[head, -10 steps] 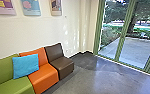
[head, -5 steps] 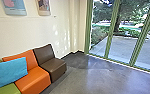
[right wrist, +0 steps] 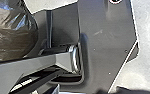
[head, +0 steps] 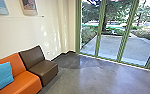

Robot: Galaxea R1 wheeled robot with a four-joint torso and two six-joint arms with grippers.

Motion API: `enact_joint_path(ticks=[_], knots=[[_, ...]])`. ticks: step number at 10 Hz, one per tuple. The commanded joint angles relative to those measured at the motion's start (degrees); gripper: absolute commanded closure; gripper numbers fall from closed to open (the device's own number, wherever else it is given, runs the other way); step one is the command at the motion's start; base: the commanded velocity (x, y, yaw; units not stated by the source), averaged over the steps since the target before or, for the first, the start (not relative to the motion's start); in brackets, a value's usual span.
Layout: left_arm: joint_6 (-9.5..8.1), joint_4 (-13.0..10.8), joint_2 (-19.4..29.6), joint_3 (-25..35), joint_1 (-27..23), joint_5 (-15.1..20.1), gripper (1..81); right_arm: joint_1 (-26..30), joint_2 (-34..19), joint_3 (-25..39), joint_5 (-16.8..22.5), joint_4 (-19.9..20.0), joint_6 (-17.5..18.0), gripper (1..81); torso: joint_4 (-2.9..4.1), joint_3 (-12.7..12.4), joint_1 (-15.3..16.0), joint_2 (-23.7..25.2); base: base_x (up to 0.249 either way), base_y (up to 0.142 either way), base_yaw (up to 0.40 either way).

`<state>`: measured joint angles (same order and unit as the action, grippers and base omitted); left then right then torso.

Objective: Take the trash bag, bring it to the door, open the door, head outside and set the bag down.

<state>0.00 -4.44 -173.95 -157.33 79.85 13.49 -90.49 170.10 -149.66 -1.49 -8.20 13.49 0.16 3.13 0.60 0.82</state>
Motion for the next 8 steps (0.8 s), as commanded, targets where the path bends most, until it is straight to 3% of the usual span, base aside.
enact_joint_path(ticks=[1,8], knots=[[0.17,0.4,0.1,-0.2,-3.2,3.6,81.1,1.8,0.2,0.2,3.2,-0.5,-0.1,1.0,0.00,0.0,0.0,0.0,0.000,0.000,-0.288],[0.18,0.3,0.0,-0.2,-3.2,3.6,81.1,2.1,0.4,0.2,3.2,-0.9,-0.2,1.0,0.00,0.0,0.0,0.0,0.000,0.000,-0.288]])
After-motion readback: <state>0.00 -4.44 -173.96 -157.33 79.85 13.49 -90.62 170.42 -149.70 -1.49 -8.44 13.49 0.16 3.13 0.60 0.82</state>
